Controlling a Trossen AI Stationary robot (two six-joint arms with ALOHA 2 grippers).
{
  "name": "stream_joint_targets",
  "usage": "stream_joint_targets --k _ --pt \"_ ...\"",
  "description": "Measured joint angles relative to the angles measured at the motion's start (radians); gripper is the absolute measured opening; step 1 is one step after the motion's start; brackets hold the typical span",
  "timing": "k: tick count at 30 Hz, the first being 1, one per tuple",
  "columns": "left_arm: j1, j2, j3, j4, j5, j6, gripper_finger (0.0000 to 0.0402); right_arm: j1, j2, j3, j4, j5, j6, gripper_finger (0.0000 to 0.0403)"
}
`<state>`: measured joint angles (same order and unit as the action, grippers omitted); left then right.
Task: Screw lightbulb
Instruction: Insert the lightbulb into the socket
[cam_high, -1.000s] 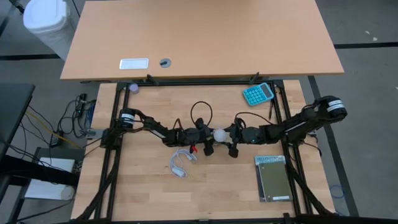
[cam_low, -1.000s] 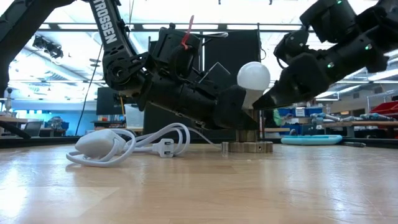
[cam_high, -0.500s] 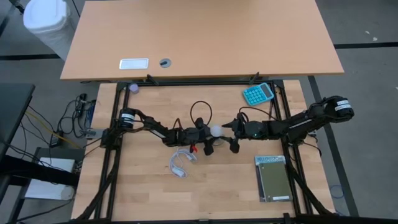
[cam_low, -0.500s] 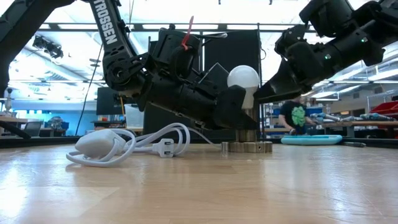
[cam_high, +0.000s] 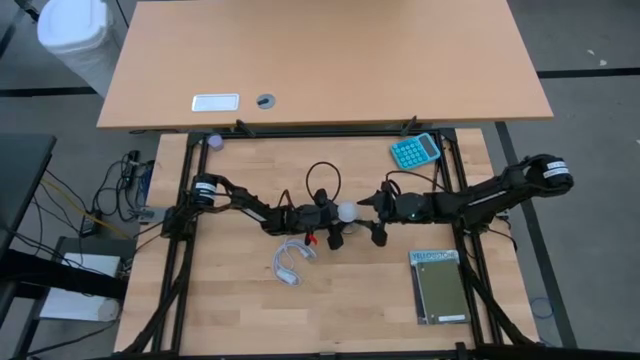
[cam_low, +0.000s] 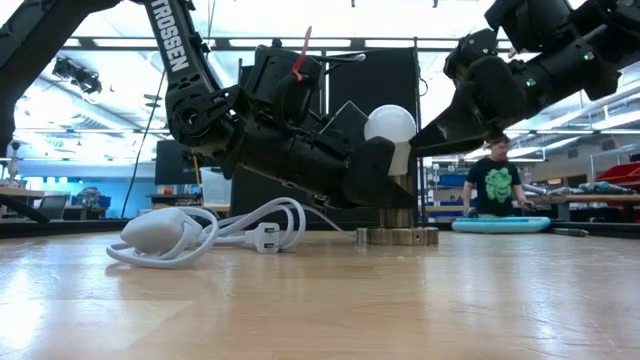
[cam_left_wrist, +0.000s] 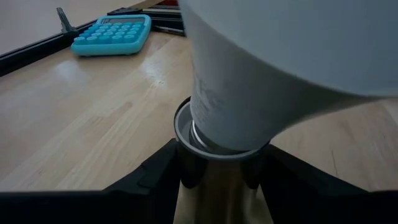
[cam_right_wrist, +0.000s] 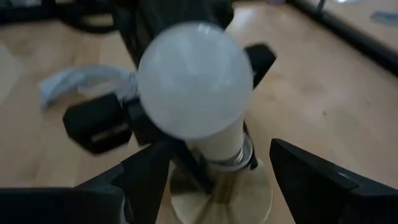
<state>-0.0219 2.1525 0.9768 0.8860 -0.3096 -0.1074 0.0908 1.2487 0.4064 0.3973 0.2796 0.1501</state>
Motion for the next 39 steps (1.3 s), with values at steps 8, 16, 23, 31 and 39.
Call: stream_joint_targets --k 8,16,23,31,39 --pt "0.0 0.0 0.0 0.002 0.0 0.018 0.0194 0.007 -0.001 0.135 -0.287 -0.005 -0.016 0.0282" --pt "-0.001 0.003 0.0 0.0 0.019 0.021 0.0227 0.012 -0.001 0.184 -0.35 -0.008 -0.023 0.0301" --pt "-0.001 0.001 -0.001 0.001 0.044 0.048 0.0271 0.019 0.004 0.184 -0.351 -0.009 -0.012 0.0302" --pt "-0.001 -0.032 -0.001 -0.023 0.05 0.08 0.0273 0.019 0.004 0.184 -0.364 -0.012 0.005 0.03" --pt "-0.001 -0.153 -0.01 -0.228 0.05 0.127 0.0273 0.019 -0.001 0.184 -0.371 -0.016 0.014 0.0299"
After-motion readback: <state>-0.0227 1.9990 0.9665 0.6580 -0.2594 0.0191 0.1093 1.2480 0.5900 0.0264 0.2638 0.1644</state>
